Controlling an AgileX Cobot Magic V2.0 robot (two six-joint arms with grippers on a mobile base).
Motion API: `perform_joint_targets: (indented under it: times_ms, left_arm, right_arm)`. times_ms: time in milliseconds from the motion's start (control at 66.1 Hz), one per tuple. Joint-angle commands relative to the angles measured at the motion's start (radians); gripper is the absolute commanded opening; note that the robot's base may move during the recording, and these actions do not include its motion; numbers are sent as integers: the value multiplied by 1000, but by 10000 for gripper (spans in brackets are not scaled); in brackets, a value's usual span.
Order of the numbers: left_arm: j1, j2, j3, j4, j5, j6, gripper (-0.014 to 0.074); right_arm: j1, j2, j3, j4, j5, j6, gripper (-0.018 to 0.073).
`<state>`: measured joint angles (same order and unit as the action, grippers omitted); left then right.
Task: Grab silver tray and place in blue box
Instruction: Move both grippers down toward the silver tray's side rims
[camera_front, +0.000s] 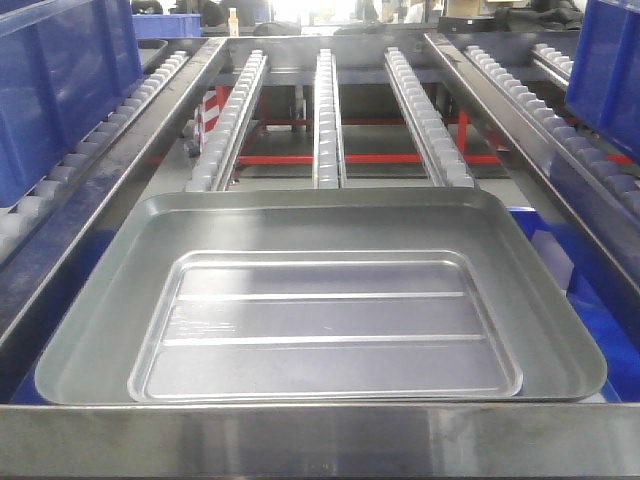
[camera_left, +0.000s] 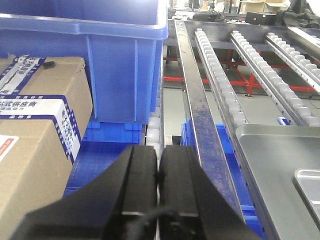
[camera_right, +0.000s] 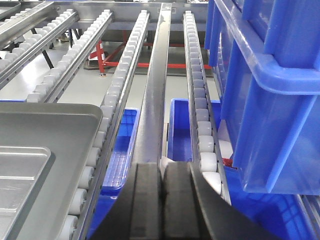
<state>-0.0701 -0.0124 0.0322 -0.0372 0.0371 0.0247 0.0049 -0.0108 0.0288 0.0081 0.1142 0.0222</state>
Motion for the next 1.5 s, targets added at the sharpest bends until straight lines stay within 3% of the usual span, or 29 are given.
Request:
perform_joint_targets:
  times_ms: [0, 984, 1105, 1226, 1347, 1483]
  left_arm:
    - [2, -14, 16, 0, -92, 1, -6]
    - [2, -14, 14, 0, -109, 1, -6]
    - [2, -12, -7, 0, -104, 1, -6]
    - [2, 2, -70, 37, 1, 1, -6]
    - [2, 73, -184, 147, 134, 3, -6]
    - [2, 206, -320, 152, 290, 3, -6]
  right_arm:
    - [-6, -20, -19, -1, -85, -12, 54]
    - [-6, -20, -21, -34, -131, -1, 54]
    - [-6, -16, -55, -8, -70, -1, 54]
    - [-5, 25, -117, 46, 4, -1, 54]
    - [-5, 137, -218, 63, 133, -1, 54]
    - [-5, 312, -339, 62, 252, -2, 54]
